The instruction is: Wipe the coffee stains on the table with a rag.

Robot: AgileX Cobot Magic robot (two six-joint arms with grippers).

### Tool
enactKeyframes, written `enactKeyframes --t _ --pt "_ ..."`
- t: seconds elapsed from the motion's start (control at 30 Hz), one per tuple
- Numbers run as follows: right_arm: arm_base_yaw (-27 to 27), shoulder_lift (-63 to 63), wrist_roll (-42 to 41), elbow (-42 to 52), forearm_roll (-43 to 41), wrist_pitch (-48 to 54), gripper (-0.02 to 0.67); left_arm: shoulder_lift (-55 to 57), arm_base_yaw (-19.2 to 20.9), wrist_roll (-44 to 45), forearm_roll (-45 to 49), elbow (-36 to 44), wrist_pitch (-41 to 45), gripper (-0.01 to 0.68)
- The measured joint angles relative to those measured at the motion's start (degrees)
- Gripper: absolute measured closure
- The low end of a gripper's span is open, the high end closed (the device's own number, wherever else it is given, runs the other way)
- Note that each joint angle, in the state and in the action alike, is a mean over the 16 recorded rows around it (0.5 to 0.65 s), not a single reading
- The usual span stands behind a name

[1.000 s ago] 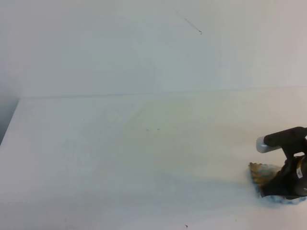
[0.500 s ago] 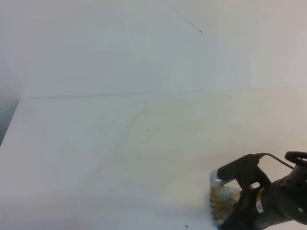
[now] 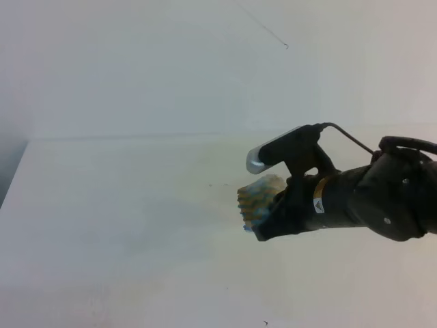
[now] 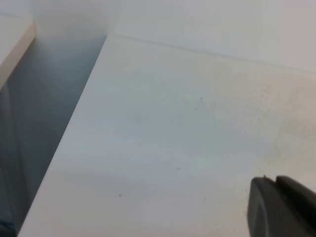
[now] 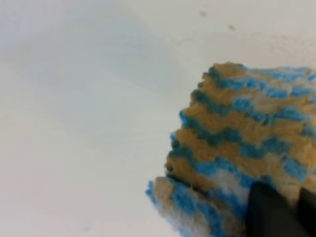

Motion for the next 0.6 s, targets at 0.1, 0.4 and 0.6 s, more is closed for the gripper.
enactKeyframes --t 0.1,0.4,0.6 --pt "-0.97 1.73 0.45 -1.85 -0.95 0.53 0.649 0.00 0.00 0.02 0.00 0.00 0.00 0.674" --pt "-2.74 7.68 3.92 -3.15 -0.78 0.71 0.509 0.00 0.00 0.10 0.00 0.00 0.00 0.674" --pt "-2.80 8.83 6.18 -5.49 -1.12 3.03 0.314 0.00 0.00 0.12 0.00 0.00 0.00 0.674"
